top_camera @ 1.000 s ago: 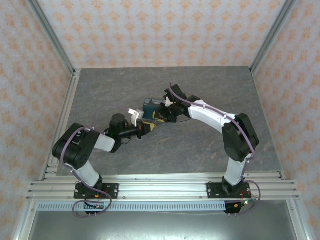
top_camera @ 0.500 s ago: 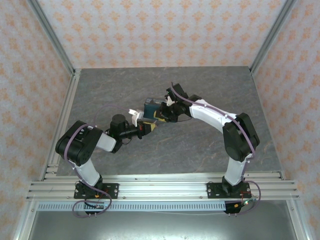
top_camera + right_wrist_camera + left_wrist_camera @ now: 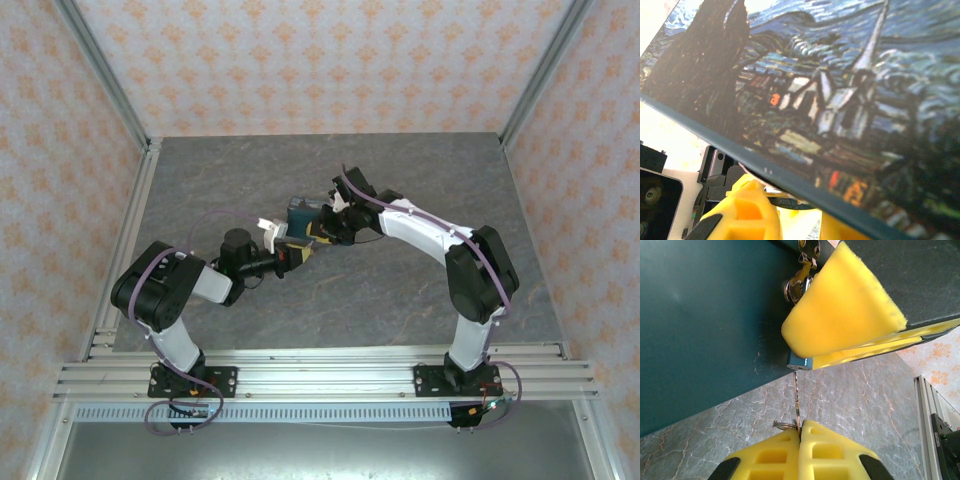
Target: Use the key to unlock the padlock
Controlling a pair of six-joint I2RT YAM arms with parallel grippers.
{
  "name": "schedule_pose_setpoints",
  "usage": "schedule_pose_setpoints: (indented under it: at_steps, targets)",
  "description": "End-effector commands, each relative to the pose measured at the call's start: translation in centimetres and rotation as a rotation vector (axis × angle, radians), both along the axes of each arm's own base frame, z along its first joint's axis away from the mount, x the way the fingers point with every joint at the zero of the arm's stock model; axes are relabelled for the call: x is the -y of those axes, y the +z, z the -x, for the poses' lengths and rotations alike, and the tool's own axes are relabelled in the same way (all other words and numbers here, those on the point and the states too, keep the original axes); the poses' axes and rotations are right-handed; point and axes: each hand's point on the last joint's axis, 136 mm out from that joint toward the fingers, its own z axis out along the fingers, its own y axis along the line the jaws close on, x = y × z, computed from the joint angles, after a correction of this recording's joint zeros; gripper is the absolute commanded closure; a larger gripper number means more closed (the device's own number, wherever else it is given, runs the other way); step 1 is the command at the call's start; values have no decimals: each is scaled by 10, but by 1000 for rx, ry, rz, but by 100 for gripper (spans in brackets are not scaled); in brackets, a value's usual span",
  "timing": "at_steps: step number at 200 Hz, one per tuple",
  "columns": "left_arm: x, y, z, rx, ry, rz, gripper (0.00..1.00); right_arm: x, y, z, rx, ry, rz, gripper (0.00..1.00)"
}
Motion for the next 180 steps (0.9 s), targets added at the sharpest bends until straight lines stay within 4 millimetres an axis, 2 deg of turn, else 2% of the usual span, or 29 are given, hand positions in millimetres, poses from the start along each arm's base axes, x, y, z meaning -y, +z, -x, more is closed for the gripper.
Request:
schedule_pose_setpoints:
  at_steps: [1, 126, 180]
  targets:
    - [2, 21, -3, 72, 1, 22, 100, -3, 31, -4, 72, 6, -54, 100]
    - [-4, 16, 1, 67, 23, 17, 100, -1, 31, -3, 74, 3, -51, 100]
    - [-6, 22, -2, 77, 32, 30, 100, 0, 30, -2, 68, 4, -54, 100]
